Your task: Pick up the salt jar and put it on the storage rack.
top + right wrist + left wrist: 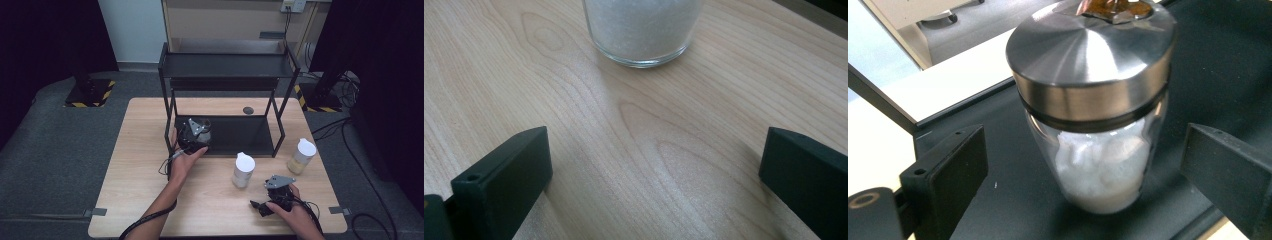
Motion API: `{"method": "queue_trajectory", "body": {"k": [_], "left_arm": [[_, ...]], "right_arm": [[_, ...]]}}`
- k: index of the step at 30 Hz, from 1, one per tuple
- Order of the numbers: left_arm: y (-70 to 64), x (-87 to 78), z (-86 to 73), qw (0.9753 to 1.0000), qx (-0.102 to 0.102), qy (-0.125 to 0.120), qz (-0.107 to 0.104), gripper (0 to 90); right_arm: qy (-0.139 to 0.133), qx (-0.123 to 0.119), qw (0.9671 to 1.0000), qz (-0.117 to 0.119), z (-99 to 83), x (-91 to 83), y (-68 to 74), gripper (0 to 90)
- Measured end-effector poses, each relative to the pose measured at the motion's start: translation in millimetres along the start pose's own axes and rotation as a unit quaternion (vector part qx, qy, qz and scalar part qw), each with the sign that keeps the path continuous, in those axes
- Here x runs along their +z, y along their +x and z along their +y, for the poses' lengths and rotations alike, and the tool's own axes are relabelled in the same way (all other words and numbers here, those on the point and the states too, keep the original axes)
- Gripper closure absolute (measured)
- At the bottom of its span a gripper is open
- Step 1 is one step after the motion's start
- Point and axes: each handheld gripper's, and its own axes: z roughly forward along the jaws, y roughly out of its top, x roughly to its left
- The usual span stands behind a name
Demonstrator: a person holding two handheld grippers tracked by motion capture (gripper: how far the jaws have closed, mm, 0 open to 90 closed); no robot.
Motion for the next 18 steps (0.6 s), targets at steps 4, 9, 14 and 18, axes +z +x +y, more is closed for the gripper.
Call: {"method": "queue_trajectory", "body": {"k": [4,9,14,18], "left_arm": [[-3.0,-7.1,-1.9,0.9999,0.013,-0.002,0.006,4.4],[-9.2,-17.0,-2.7,0.9995,0.029,-0.007,0.009,4.4],[-13.0,-24.8,-2.7,0.9994,0.032,-0.006,0.013,4.4],[-12.5,-30.9,-6.3,0.9993,0.035,-0.003,0.014,4.4]], "right_arm": [[0.000,0.000,1.0000,0.000,0.0,0.0,0.0,0.9],[0.000,0.000,1.0000,0.000,0.0,0.0,0.0,0.9],[0.000,0.000,1.0000,0.000,0.0,0.0,0.0,0.9],[0.000,0.000,1.0000,0.000,0.0,0.0,0.0,0.9]]}}
